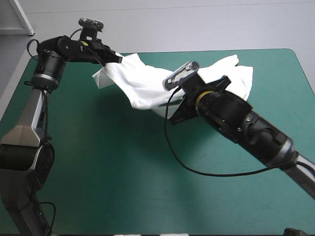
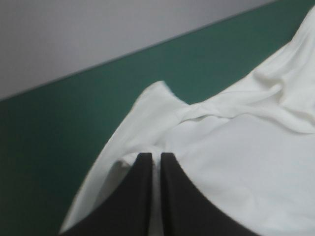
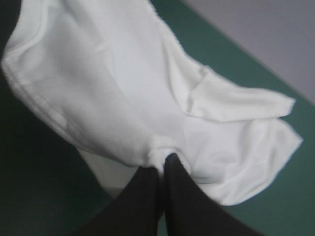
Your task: Fold the cloth
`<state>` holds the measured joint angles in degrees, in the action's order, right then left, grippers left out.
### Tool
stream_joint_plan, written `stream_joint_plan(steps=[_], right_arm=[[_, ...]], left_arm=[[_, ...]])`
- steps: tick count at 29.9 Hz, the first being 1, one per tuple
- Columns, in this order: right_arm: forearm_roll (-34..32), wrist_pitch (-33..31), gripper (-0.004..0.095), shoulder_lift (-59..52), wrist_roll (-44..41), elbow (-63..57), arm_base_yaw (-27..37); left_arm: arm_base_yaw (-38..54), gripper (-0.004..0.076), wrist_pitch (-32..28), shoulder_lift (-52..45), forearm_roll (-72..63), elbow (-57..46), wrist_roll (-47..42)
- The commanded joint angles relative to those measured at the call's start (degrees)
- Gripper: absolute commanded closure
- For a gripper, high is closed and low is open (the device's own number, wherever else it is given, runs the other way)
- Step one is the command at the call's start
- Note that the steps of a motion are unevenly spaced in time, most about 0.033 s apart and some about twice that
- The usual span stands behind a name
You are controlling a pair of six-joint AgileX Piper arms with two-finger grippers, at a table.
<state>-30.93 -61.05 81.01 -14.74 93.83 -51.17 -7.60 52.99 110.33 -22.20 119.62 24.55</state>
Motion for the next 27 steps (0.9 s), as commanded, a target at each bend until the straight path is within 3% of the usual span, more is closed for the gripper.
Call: stream_joint_plan(steps=[1, 7, 13, 18, 24, 27], right_arm=[[-8.18, -2.91, 0.0925, -2.57, 4.03, 11.83, -0.08], [-12.56, -3.62, 0.0925, -2.57, 9.82, 28.79, -0.08], [-12.48, 1.02, 0.0925, -2.57, 14.74, 40.23, -0.08], [-9.05, 7.68, 0.0925, -2.57, 18.47, 45.81, -0.20], [-3.59, 21.23, 0.0925, -2.57, 22.19, 47.19, -0.20], [-0.92, 23.54, 0.0925, -2.57, 22.97, 47.19, -0.20]], left_arm=[[-0.33, 0.0705, 0.06, -6.45, -1.90, 9.60, -2.14], [-0.33, 0.0705, 4.55, -9.36, -0.15, 26.73, -5.42], [-0.33, 0.0705, 5.69, -12.90, 6.88, 38.42, -8.75], [-0.33, 0.0705, 4.29, -17.64, 11.95, 40.26, -8.76], [-0.33, 0.0705, -3.02, -22.13, 12.07, 40.26, -7.58], [-0.33, 0.0705, -3.31, -23.78, 12.07, 40.26, -6.10]])
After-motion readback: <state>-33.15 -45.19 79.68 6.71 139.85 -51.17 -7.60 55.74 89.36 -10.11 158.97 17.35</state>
